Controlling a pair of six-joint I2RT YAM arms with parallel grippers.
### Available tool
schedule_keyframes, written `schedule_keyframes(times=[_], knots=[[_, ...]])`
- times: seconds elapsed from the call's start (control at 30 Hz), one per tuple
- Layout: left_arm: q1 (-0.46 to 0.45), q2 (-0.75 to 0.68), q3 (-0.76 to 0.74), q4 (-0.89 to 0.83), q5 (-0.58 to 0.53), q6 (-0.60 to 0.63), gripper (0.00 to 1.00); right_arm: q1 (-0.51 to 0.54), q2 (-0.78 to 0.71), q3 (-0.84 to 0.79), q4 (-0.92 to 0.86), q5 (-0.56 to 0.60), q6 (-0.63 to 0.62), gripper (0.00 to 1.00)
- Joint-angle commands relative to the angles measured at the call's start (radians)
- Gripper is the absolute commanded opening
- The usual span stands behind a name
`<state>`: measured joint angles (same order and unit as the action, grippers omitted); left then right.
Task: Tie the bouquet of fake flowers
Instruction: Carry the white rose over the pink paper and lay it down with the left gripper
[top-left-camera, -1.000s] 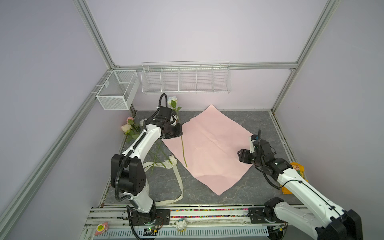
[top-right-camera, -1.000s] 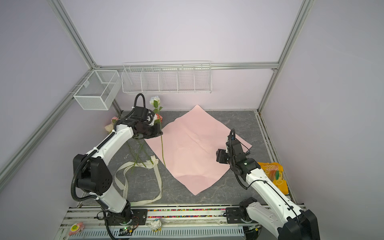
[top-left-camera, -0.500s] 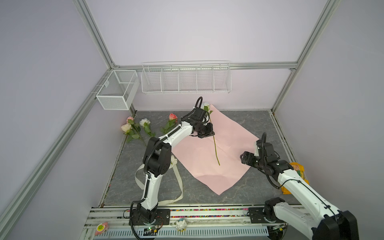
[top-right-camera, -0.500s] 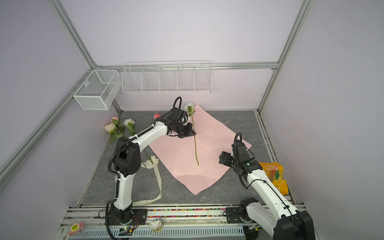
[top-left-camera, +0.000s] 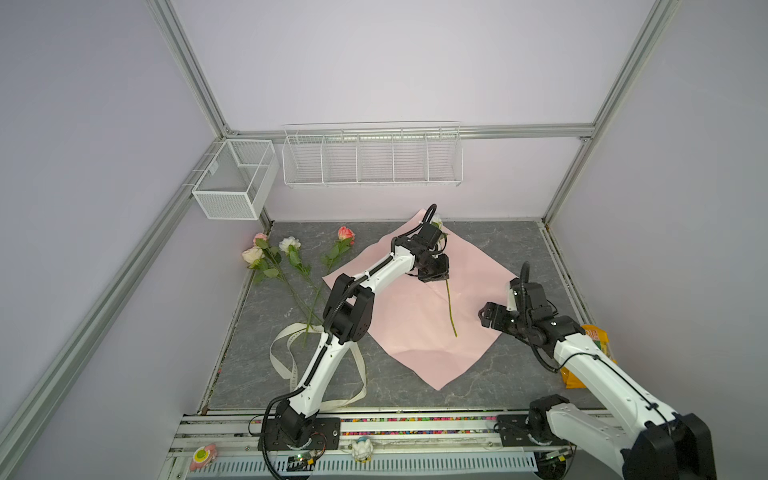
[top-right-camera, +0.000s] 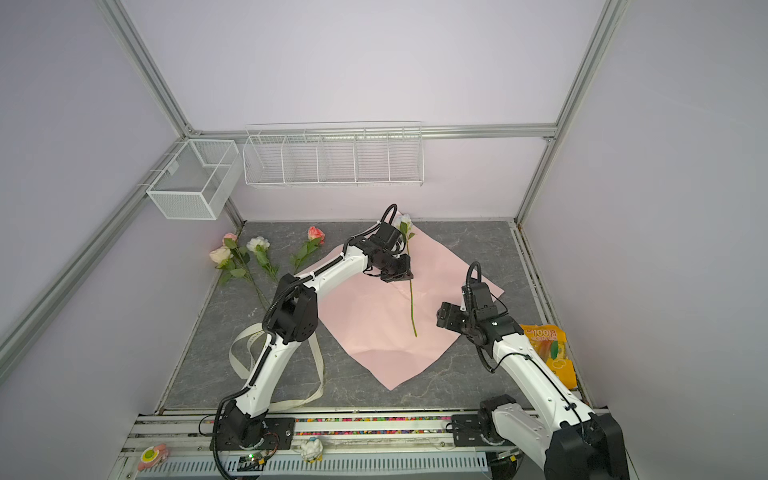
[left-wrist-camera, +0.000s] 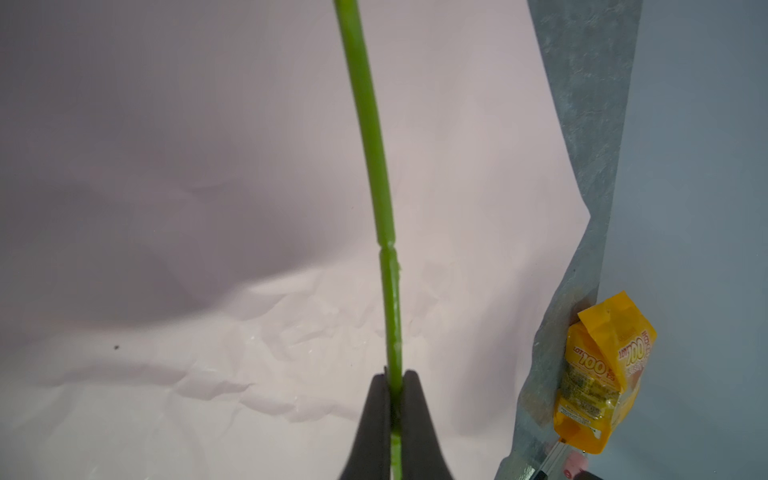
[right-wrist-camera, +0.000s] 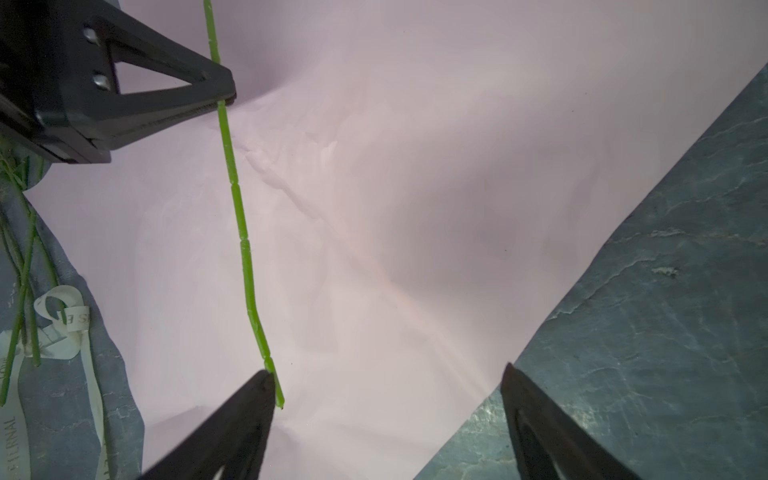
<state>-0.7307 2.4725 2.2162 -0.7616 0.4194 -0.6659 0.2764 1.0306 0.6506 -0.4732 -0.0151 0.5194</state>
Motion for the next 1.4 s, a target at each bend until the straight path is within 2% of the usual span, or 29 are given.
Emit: schedule_keyframes(times=[0.0,0.33,0.43,0.5,0.57,0.77,1.03,1.13,1.27,1.37], knots=[[-0.001,0.04,0.028,-0.021,-0.003,-0.003,0.01,-0.004,-0.004,0.017,-0.034,0.015,-0.012,0.88],[-0.012,0.073,0.018,-0.045,-0.017,-0.002,0.05,-0.004,-0.023,0.018,-0.085,0.036,-0.005,0.89],[-0.016,0.055,-0.016,-0.029,-0.023,-0.011,0.14,-0.004,-0.021,0.032,-0.103,0.036,-0.008,0.89],[-0.018,0.041,-0.027,-0.017,-0.013,-0.012,0.14,-0.005,-0.02,0.044,-0.118,0.042,-0.01,0.89],[-0.019,0.018,-0.031,-0.018,-0.035,-0.012,0.22,-0.004,-0.02,0.059,-0.13,0.051,-0.013,0.89],[-0.019,-0.04,-0.062,-0.026,-0.062,-0.008,0.25,-0.003,-0.01,0.092,-0.141,0.051,-0.014,0.89],[-0.021,-0.242,-0.266,0.089,-0.125,0.016,0.43,-0.007,0.011,0.102,-0.085,0.036,-0.024,0.95],[-0.022,-0.308,-0.328,0.107,-0.146,0.03,0.56,-0.008,0.008,0.089,-0.084,0.066,-0.001,1.0],[-0.022,-0.371,-0.342,0.078,-0.217,0.084,0.76,-0.011,-0.043,0.045,-0.019,0.097,0.035,0.89],[-0.022,-0.394,-0.331,0.059,-0.238,0.097,0.81,-0.028,-0.067,0.062,-0.045,0.139,0.019,0.89]])
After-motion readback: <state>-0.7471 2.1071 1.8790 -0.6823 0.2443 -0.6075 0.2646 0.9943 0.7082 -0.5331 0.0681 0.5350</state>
